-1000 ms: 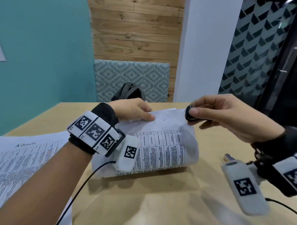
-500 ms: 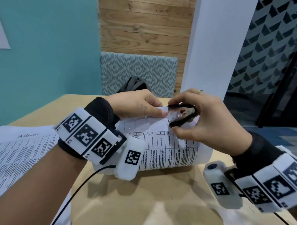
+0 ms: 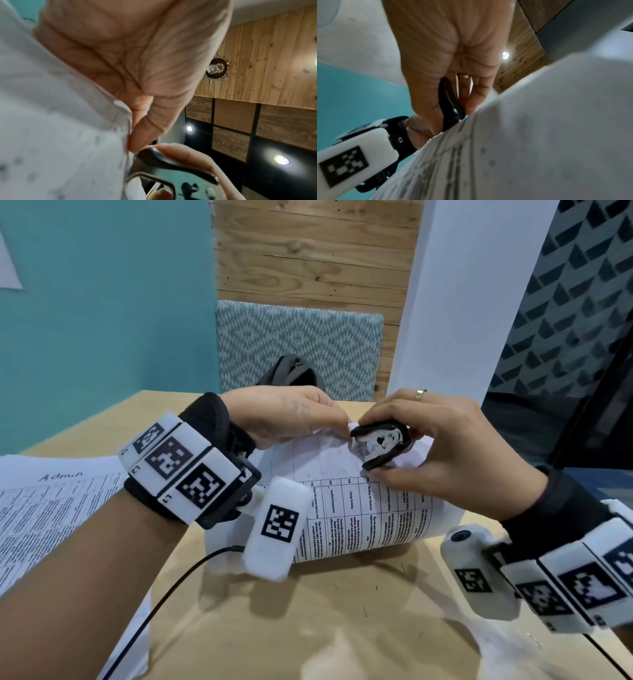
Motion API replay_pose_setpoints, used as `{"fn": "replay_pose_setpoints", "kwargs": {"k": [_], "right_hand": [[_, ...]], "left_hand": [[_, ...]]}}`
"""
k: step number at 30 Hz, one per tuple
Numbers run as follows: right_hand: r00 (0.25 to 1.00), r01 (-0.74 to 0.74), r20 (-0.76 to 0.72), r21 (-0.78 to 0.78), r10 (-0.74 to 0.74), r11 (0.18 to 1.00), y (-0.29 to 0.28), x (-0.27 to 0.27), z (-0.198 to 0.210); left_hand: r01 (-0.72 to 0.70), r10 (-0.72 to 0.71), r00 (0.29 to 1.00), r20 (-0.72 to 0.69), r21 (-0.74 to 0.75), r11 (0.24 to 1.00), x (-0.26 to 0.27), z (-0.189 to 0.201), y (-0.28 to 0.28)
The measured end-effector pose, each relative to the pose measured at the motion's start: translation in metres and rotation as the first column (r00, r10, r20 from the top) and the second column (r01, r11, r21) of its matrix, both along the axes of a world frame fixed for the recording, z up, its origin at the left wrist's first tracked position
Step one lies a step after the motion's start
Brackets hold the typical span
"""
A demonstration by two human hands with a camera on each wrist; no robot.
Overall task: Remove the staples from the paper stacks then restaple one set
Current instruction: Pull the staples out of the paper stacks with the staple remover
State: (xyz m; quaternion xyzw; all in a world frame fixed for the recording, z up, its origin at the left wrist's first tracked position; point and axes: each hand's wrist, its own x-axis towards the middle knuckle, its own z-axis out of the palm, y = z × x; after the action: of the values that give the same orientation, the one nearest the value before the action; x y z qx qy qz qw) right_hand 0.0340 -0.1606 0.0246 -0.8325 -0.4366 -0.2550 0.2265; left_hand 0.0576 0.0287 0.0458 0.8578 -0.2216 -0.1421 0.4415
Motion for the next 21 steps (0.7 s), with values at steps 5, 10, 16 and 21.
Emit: {"fn": "replay_pose_setpoints", "kwargs": {"k": [5,10,16,21], "right_hand": [[1.0,-0.009,-0.026,-0.057,0.007,0.998,-0.0017,0.0005,0.0015],[1.0,-0.005,-0.011,-0.116,0.003,0.993,-0.0029,-0.0006,0.0032],[0.999,-0.026,0.025,-0.097,0.028,0.995,-0.0045,-0.0018,0.0053],[0.993,-0.021,0.114,-0.089,0.032,0.996,-0.0037,-0.0032,0.0044]], "left_hand": [[0.007,-0.009,0.999,-0.038,-0.054,0.999,0.0024,-0.0012,-0.0021],[0.036,-0.038,0.999,-0.029,-0.066,0.997,-0.0004,-0.001,-0.0037],[0.037,-0.037,0.999,-0.007,-0.062,0.997,-0.0036,0.0012,-0.0049],[0.026,-0.027,1.0,-0.007,-0.067,0.997,-0.0044,0.0031,-0.0033]]}}
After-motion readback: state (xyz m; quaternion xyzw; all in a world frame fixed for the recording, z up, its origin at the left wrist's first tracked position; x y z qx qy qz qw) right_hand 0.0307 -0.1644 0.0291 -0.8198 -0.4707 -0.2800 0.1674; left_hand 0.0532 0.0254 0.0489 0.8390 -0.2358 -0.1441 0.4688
